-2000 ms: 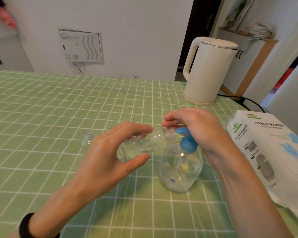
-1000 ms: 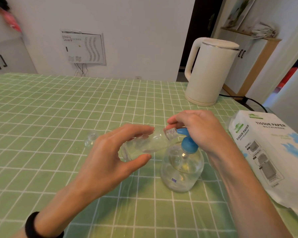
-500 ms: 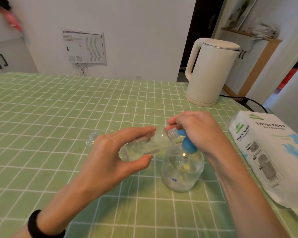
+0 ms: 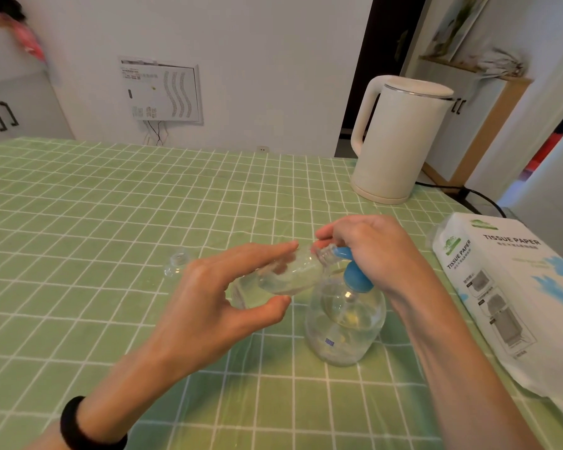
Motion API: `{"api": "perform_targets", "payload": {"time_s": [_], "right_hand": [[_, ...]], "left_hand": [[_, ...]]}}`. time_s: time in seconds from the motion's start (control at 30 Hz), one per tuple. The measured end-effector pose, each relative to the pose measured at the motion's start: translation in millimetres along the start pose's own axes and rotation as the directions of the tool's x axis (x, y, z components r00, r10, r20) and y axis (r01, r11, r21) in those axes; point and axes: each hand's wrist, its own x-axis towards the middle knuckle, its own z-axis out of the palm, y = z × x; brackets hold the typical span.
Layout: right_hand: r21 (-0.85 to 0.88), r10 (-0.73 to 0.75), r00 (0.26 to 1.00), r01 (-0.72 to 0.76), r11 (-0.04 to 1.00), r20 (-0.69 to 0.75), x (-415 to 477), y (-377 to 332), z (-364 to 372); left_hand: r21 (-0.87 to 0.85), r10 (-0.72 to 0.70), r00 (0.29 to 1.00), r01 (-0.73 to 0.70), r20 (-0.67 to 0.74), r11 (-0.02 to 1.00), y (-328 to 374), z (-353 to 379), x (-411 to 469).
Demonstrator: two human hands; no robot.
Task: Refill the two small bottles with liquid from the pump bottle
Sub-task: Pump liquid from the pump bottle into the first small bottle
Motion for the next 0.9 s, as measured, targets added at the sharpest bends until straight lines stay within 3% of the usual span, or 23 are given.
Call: {"api": "perform_targets", "payload": {"time_s": [0.27,0.57,0.9], "right_hand": [[0.100,-0.072,0.996,0.066,0.993,0.060,1,-1,-3],[0.001,0.015,0.995,-0.015,1.000,0.100,2,1,-1],[0.127,-0.075,0.996,0.081,0.989,-0.049,1,-2,-8]], "left_hand": [[-0.246,-0.101,0.995,0.098,-0.003,0.964,-6,9,-2],[-0.441,-0.208,0.978,0.201,0.033,0.874,-3,10,-1],[-0.583,-0.257,0.961,0.265,0.099,0.768,-3,11,0]]}}
